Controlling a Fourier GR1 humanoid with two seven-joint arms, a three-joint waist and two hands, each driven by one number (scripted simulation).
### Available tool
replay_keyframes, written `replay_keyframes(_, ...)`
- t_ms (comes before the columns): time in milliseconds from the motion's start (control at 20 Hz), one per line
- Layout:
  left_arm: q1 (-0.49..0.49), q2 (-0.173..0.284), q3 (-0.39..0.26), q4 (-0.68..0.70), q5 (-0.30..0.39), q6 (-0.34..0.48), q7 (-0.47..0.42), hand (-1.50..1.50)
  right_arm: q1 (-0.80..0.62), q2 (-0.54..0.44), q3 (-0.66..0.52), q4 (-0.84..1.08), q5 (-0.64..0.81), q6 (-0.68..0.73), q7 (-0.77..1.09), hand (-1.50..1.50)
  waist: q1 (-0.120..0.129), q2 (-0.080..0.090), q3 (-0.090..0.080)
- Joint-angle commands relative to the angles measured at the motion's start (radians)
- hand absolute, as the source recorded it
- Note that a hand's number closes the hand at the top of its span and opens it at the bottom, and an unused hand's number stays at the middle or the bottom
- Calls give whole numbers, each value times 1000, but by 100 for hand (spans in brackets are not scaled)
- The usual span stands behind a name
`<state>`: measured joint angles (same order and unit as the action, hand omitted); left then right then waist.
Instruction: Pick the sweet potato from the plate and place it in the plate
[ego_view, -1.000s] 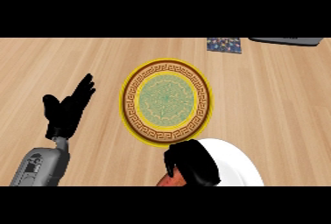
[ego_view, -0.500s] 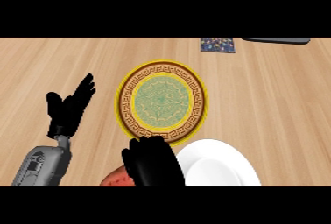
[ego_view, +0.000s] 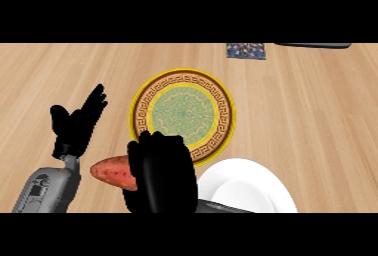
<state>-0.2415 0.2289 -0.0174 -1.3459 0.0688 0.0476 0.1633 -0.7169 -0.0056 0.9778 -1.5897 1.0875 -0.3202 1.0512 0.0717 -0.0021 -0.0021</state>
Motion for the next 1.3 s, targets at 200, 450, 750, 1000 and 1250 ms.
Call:
replay_keyframes(200, 15, -11, 0, 1, -22, 20, -26, 0, -158, 5, -82, 185, -89, -169, 154, 150, -24, 6, 1)
replay_keyframes(450, -4, 9, 34, -28, 11, 5, 28, 0, -161, 5, -150, 311, -147, -210, 57, 150, -40, 7, 2)
replay_keyframes(750, 12, 8, 36, 7, -9, -1, -12, 0, -143, 4, -248, 550, -286, -184, -201, 150, -53, 11, 2)
replay_keyframes(1000, 101, 58, 80, -99, 46, -50, 12, 0, -66, 5, -280, 509, -478, -143, -249, -150, -47, 5, 3)
replay_keyframes(1250, 130, 4, 28, -81, -16, -23, -35, 0, -111, 5, -344, 635, -556, -161, -560, -150, -52, 6, 2)
